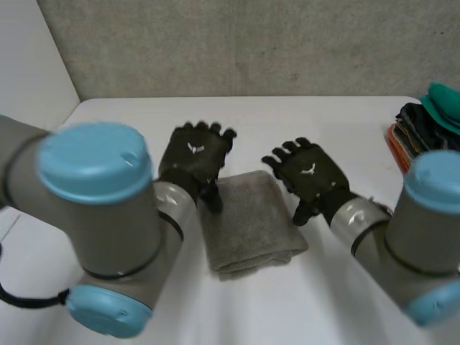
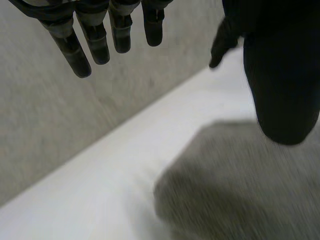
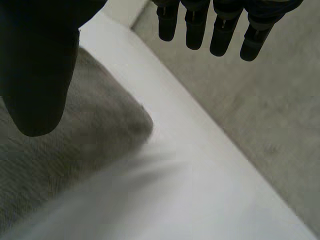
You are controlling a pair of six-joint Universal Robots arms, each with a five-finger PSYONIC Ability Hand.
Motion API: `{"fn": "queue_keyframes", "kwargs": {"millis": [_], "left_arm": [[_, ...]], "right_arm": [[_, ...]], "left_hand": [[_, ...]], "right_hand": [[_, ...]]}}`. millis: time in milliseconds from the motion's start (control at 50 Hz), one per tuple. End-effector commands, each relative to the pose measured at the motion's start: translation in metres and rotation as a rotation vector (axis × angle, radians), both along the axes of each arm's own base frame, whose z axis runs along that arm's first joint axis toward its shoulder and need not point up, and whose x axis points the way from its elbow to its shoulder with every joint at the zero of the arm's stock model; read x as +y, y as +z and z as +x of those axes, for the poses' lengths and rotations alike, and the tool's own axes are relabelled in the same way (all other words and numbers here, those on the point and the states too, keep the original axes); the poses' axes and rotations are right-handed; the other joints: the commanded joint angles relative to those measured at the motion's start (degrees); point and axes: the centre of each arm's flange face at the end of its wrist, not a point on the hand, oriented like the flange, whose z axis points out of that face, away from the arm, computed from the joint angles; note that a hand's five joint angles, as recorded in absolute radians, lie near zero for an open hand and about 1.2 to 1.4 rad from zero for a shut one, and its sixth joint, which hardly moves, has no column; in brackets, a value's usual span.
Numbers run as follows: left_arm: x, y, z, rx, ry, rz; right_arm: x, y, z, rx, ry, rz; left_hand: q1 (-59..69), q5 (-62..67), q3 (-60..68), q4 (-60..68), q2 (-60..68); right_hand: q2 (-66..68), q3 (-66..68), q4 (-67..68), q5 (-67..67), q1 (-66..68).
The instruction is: Fold the laundry.
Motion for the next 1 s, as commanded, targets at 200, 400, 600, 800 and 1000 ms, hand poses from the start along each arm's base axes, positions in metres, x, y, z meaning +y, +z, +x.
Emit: {"fn": "queue_keyframes", "kwargs": {"millis": [200,400,600,800,1000], "left_arm": [[-0.02,0.01,0.004,0.056,-0.199,0.023],[-0.018,0.006,0.003,0.051,-0.201,0.033],[-0.019,0.005,0.005,0.051,-0.198,0.037],[-0.019,0.005,0.005,0.051,-0.198,0.039],[-0.022,0.029,0.003,0.09,-0.2,-0.03]], "right_arm": [[0.061,-0.075,0.01,0.047,0.199,0.007],[0.036,-0.084,0.023,0.068,0.2,-0.092],[0.02,-0.076,0.033,0.033,0.201,-0.117],[-0.005,-0.068,0.044,-0.006,0.181,-0.157],[-0.077,0.06,0.016,-0.215,0.029,-0.363]], "left_hand": [[1.4,-1.1,-0.4,0.1,-0.1],[1.6,-1.0,-0.2,0.3,0.1],[1.6,-1.0,-0.2,0.3,0.1],[1.6,-1.0,-0.2,0.3,0.1],[1.4,-1.1,-0.4,0.1,-0.1]], "right_hand": [[4.7,3.7,3.7,4.0,2.9],[23.3,22.4,22.3,22.6,21.5],[27.7,26.8,26.8,27.1,26.0],[67.4,66.4,66.4,66.7,65.6],[67.4,66.4,66.4,66.7,65.6]]}}
